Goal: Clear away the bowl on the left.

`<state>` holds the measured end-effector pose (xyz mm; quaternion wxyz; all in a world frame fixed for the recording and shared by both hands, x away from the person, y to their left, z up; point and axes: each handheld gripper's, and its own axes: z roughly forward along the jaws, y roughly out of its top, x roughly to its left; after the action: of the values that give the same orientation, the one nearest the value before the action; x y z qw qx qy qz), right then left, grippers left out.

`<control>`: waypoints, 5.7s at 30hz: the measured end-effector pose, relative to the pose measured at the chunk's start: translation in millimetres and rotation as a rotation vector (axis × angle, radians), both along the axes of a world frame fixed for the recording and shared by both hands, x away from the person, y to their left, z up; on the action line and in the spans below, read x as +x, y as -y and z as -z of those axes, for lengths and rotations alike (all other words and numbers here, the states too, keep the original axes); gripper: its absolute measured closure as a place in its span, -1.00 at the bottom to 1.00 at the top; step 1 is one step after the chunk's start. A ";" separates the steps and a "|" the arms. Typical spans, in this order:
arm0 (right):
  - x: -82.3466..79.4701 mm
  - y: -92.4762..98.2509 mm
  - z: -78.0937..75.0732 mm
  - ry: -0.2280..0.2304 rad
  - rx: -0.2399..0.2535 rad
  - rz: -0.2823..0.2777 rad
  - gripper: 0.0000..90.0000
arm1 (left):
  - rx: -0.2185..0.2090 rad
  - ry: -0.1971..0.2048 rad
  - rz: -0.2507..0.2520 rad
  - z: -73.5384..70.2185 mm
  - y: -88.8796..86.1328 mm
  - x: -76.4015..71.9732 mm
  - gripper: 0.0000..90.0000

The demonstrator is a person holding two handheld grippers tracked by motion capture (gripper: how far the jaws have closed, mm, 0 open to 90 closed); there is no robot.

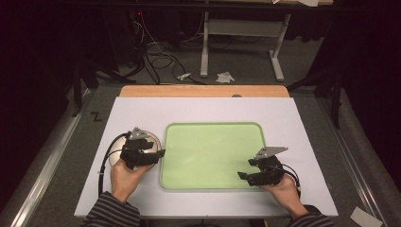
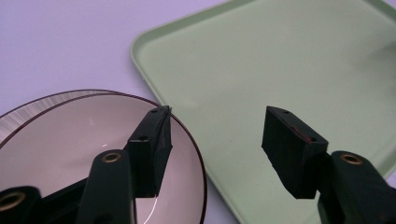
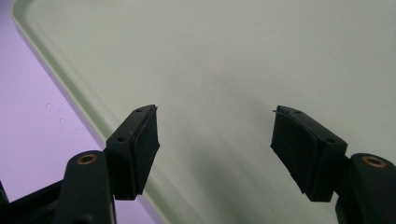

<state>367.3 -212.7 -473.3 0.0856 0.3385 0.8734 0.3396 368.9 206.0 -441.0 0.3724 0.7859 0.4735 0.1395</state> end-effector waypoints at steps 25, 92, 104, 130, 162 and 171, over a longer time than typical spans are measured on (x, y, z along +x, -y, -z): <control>0.0 -1.0 0.8 -0.012 -0.008 -0.006 -0.26 | -0.009 -0.002 -0.076 -1.8 -25.3 3.9 -0.05; 0.1 -3.0 3.0 -0.030 -0.016 -0.020 -0.27 | -0.051 -0.144 -0.300 17.6 -93.3 16.2 -0.05; 0.2 -3.1 2.9 -0.029 -0.020 -0.020 -0.27 | -0.035 -0.263 -0.292 33.0 -91.6 28.3 0.01; 0.8 -4.0 4.1 -0.036 -0.025 -0.027 -0.27 | 0.001 -0.365 -0.235 45.0 -81.1 36.7 0.38; 0.2 -6.3 5.5 -0.035 -0.044 -0.031 -0.28 | -0.039 -0.352 -0.251 41.5 -85.1 35.4 0.68; 0.2 -6.1 5.4 -0.034 -0.043 -0.031 -0.28 | -0.053 -0.328 -0.255 38.3 -86.1 33.8 0.79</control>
<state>367.5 -206.6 -478.7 0.0726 0.3286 0.8870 0.3164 402.7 292.1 -479.3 0.2903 0.7217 0.6270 0.0433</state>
